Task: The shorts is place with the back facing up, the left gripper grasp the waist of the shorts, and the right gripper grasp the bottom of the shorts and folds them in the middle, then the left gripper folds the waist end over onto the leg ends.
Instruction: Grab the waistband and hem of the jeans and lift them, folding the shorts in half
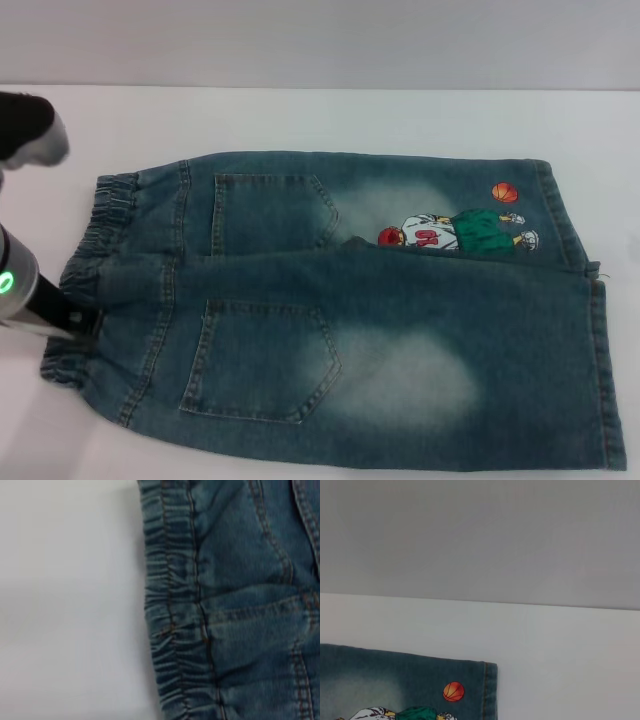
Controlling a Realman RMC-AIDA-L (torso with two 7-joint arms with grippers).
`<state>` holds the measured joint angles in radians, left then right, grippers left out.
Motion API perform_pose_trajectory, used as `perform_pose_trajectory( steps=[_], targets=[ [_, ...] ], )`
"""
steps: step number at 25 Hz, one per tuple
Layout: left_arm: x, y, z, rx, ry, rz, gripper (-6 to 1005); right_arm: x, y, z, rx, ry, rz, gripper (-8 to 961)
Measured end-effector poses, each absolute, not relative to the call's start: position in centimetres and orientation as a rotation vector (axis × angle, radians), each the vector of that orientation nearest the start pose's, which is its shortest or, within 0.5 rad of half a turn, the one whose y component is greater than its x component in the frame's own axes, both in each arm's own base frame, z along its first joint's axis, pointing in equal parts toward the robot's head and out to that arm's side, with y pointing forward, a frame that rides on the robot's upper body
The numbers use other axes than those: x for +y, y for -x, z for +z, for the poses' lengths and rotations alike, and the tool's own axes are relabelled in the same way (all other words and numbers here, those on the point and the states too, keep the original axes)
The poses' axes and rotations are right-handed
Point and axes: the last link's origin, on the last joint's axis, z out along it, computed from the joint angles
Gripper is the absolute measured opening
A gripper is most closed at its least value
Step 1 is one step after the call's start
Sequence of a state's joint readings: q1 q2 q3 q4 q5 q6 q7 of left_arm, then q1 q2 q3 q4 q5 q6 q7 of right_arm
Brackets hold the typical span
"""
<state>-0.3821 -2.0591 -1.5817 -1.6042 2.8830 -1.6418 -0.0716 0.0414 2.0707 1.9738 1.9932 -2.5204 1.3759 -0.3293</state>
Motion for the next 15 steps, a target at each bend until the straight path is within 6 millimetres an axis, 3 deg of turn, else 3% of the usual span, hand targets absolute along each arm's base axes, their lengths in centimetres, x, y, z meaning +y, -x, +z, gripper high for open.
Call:
perform_pose_trajectory(
  steps=[6,15],
  targets=[
    [31.0,21.9,4.1,-1.423,1.898,0.539,7,28.6,-23.4,13.8,1.153,1.894,0.049,692],
    [30.2,23.1,4.0,-1.480,1.875,0.611,230,28.8,-23.7,13.6,1.161,1.895,0.046,692]
  ],
)
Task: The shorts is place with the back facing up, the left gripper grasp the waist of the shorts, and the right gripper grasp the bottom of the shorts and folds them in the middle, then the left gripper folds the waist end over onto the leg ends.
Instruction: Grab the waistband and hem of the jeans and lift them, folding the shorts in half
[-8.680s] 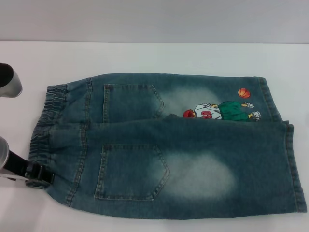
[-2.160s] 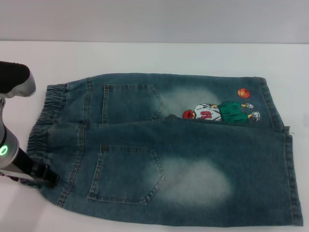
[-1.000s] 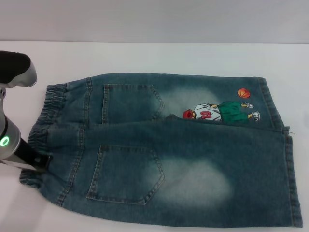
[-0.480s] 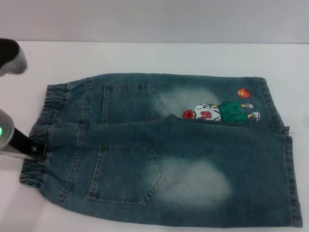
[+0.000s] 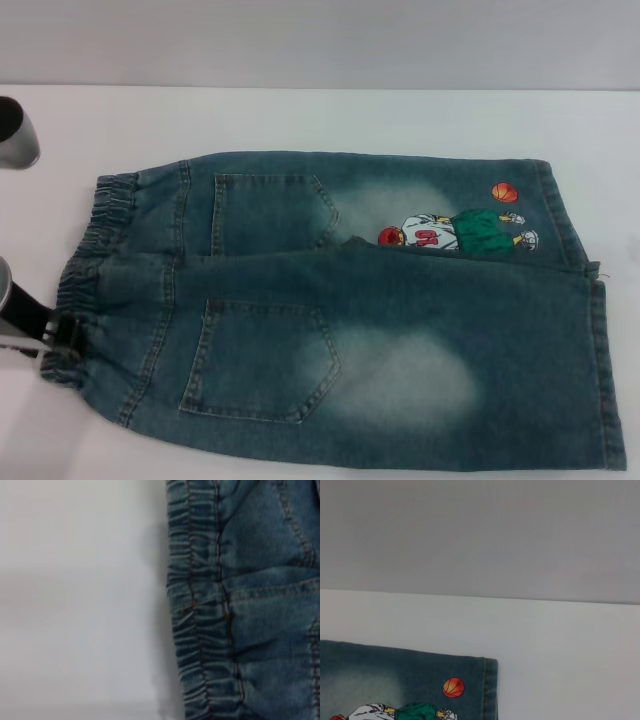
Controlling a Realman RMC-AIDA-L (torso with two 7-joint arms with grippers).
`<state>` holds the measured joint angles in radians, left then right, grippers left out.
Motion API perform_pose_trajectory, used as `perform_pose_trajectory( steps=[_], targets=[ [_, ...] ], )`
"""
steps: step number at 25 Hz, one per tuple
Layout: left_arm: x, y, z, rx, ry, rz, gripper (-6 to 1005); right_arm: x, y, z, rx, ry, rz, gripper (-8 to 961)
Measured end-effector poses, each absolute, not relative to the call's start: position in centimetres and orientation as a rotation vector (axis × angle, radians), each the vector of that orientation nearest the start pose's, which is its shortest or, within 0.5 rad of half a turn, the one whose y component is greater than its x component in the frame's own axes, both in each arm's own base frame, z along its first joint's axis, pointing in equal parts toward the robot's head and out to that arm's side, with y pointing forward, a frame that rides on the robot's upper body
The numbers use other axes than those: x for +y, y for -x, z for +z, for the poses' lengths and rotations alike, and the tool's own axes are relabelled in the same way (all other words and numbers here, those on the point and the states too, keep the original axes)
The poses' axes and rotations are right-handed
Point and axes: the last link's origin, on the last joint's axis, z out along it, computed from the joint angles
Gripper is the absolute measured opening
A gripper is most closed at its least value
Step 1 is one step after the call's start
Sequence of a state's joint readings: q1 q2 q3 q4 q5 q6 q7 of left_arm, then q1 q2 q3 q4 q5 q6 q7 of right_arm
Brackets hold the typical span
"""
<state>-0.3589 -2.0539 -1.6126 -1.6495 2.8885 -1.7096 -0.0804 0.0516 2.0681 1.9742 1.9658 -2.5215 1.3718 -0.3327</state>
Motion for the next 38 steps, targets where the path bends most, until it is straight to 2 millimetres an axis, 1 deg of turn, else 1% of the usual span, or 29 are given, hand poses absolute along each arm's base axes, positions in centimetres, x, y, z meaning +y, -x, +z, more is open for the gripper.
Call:
perform_pose_trajectory(
  steps=[4,8,11,16,23,38],
  targets=[
    [30.1,23.7,3.6,-1.502,1.872,0.650,311,29.0,-23.6,13.5,1.154,1.904,0.044,691],
    [30.2,23.6,3.5,-1.496,1.879,0.652,391,29.1,-23.5,13.6,1.153,1.905,0.044,691],
    [30.3,23.5,3.5,-1.495,1.879,0.650,660,29.0,-23.7,13.5,1.159,1.906,0.041,692],
    [30.4,23.6,3.3,-1.496,1.881,0.654,855,29.0,-23.8,13.5,1.165,1.905,0.038,692],
    [30.5,24.1,2.9,-1.504,1.886,0.678,851,29.0,-23.9,13.4,1.168,1.905,0.036,692],
    [30.8,24.6,2.5,-1.504,1.894,0.694,847,28.9,-23.6,13.4,1.157,1.911,0.036,692]
  ],
)
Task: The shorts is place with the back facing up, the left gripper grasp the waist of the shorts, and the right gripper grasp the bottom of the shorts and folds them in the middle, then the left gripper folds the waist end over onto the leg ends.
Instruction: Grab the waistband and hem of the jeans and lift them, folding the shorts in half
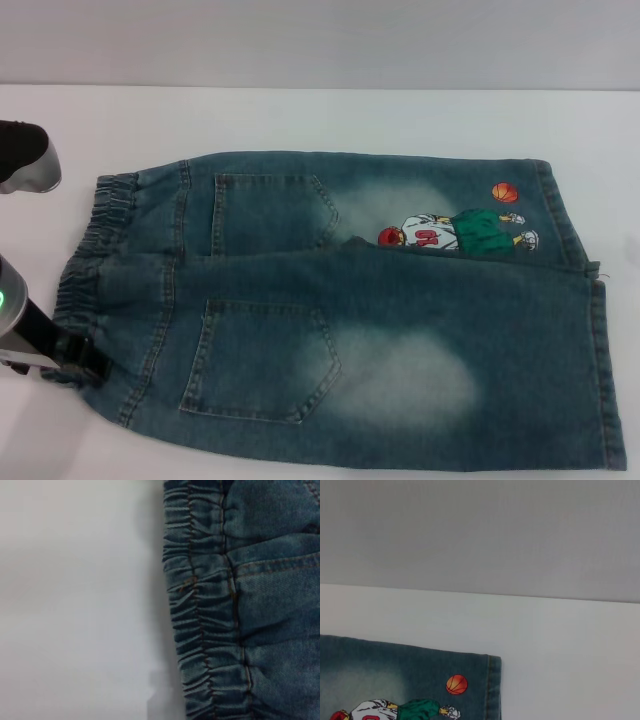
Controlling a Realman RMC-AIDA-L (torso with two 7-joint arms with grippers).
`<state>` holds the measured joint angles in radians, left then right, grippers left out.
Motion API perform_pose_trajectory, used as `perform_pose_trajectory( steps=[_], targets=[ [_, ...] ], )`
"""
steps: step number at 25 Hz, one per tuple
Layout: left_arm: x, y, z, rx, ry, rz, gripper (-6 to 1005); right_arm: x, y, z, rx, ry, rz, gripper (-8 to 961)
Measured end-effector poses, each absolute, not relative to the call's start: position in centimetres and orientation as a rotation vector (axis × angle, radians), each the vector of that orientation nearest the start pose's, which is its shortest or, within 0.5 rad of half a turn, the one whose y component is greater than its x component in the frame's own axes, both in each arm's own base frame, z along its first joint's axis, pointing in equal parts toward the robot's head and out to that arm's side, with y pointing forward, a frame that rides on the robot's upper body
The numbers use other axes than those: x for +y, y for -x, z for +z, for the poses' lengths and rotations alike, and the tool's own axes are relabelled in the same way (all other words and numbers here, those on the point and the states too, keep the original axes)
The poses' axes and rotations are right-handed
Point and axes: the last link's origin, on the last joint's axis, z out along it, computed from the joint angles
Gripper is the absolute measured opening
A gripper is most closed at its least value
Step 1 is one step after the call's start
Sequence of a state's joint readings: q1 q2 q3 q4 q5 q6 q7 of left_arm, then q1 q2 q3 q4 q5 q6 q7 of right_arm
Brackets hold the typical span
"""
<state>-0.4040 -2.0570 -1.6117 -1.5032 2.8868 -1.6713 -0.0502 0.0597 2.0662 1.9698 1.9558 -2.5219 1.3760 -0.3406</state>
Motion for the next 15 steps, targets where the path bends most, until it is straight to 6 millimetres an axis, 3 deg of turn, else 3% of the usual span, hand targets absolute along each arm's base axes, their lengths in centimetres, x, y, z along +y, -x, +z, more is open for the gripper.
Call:
perform_pose_trajectory(
  steps=[15],
  targets=[
    [31.15,24.69,2.11,-1.503,1.905,0.701,843,29.14,-23.43,13.45,1.151,1.914,0.041,692]
  ],
)
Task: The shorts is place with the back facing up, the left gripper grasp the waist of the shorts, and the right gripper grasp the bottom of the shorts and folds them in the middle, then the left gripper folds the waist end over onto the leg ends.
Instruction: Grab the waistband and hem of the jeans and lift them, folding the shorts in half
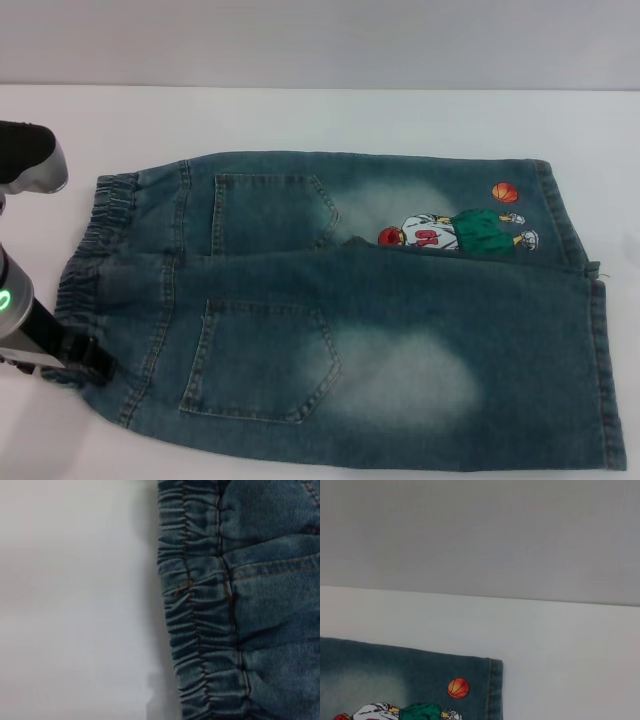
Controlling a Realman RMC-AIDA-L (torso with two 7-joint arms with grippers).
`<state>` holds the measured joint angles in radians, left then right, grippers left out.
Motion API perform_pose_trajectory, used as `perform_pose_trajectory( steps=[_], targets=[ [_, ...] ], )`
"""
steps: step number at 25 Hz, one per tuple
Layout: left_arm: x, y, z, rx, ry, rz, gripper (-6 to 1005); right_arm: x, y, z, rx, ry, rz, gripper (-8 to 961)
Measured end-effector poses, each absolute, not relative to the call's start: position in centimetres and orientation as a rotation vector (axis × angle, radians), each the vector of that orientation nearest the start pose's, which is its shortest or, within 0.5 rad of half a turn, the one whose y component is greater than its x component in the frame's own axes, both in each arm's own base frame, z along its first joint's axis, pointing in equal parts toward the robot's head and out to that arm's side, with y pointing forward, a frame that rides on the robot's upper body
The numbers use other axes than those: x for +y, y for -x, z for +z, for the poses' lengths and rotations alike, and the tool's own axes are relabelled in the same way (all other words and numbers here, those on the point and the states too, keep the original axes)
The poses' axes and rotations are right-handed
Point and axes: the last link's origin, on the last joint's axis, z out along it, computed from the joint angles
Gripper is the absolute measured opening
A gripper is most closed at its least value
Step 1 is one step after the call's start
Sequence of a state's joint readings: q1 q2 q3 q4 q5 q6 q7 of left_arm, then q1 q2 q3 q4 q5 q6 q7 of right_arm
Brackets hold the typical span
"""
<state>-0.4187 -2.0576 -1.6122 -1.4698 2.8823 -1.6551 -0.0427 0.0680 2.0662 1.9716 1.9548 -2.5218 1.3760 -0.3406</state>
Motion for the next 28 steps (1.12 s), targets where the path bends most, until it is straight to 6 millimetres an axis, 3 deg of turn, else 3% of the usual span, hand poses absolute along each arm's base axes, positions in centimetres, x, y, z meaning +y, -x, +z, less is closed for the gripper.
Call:
perform_pose_trajectory(
  steps=[28],
  targets=[
    [31.61,24.30,1.87,-1.491,1.918,0.710,836,29.41,-23.30,13.50,1.147,1.916,0.045,693]
  ],
)
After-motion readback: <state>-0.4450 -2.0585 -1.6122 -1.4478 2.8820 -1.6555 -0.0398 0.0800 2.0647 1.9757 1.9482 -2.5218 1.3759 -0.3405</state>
